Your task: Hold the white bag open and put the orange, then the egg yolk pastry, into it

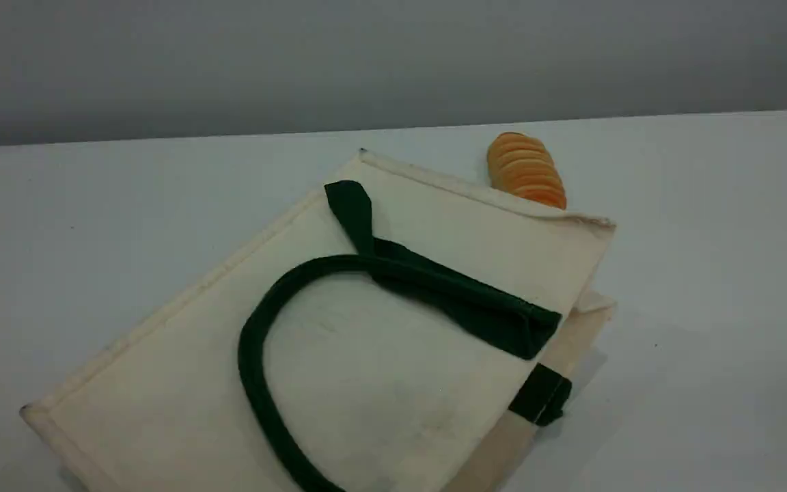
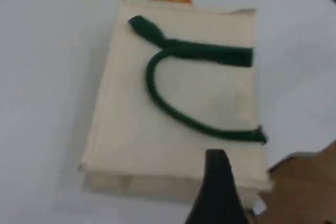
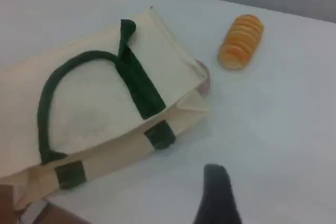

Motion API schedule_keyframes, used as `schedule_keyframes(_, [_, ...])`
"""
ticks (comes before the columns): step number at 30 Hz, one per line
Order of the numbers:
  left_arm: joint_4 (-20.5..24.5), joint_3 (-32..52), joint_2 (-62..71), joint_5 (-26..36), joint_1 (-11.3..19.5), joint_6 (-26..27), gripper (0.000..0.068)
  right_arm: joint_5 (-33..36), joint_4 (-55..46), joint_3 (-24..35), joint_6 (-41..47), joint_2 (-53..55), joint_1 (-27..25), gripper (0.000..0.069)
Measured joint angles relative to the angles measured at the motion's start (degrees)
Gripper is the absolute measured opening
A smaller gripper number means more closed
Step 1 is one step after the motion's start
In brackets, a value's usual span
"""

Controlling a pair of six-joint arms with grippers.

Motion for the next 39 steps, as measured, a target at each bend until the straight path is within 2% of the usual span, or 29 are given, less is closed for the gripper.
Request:
schedule_keyframes(8, [9.6, 9.0, -5.8, -4.4, 0.0, -3.1, 0.0486, 0.0, 0.1, 0.0, 0.0, 0.0, 0.0, 0.046])
schedule_keyframes(16, [10.0, 10.3, -5.8, -4.6, 0.0, -3.0, 0.0486, 0.0, 0.3, 0.0, 0.0, 0.0, -0.8, 0.046])
schedule_keyframes(20, [10.0, 10.3, -5.7, -4.5, 0.0, -2.8, 0.0486, 0.0, 0.9, 0.0, 0.0, 0.0, -7.4, 0.046])
schedule_keyframes(26, [10.0, 10.3, -5.7, -4.5, 0.0, -2.8, 0.0486, 0.0, 0.9, 0.0, 0.0, 0.0, -22.5, 0.046])
schedule_keyframes(29, [10.0, 10.3, -5.7, -4.5, 0.2, -2.7, 0.0486, 0.0, 0.9, 0.0, 0.0, -1.0, -28.4, 0.046])
schedule_keyframes(32, [9.6, 10.3, -5.7, -4.4, 3.1, -2.5, 0.0486, 0.1, 0.9, 0.0, 0.0, -1.1, -31.7, 0.046])
schedule_keyframes(39, [9.6, 10.3, -5.7, -4.4, 15.3, -2.5, 0.0486, 0.1, 0.8, 0.0, 0.0, -1.1, -32.1, 0.046])
